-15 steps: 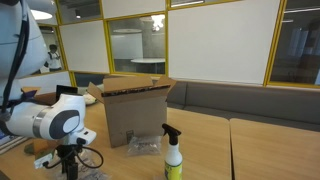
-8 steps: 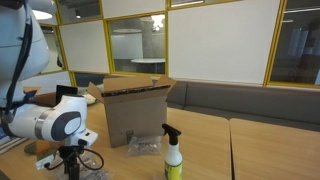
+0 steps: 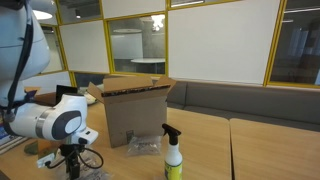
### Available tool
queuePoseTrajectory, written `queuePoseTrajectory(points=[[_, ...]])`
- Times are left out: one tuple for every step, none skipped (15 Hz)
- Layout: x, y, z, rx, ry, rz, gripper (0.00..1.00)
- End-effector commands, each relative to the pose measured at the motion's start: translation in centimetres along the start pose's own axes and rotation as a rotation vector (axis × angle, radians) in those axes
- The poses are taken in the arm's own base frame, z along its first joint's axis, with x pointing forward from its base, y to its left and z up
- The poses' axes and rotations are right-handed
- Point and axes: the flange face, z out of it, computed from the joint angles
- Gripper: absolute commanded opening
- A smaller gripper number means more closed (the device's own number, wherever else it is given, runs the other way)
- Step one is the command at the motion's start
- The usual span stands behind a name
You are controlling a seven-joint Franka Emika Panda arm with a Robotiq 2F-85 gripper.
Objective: Pick up the plastics and the bottle from the table and put them in the box
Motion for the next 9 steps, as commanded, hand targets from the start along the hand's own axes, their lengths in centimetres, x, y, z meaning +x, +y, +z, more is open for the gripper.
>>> queuePoseTrajectory(points=[[0.0,-0.7,0.2,0.02,0.014,0.009,0.51],[0.0,-0.7,0.2,0.021,0.014,0.009,0.44],[0.0,-0.7,0.2,0.021,0.015,0.009,0.35],[0.1,-0.6,0.2,0.021,0.017,0.007,0.28],[0.1,-0.5,0.0,0.019,0.02,0.0,0.2],[0.2,-0.5,-0.1,0.022,0.022,-0.009,0.14],[0.3,-0.4,-0.6,0.027,0.026,-0.029,0.12],[0.5,-0.4,-1.1,0.031,0.033,-0.035,0.1],[0.7,-0.2,-2.0,0.04,0.045,-0.045,0.09]])
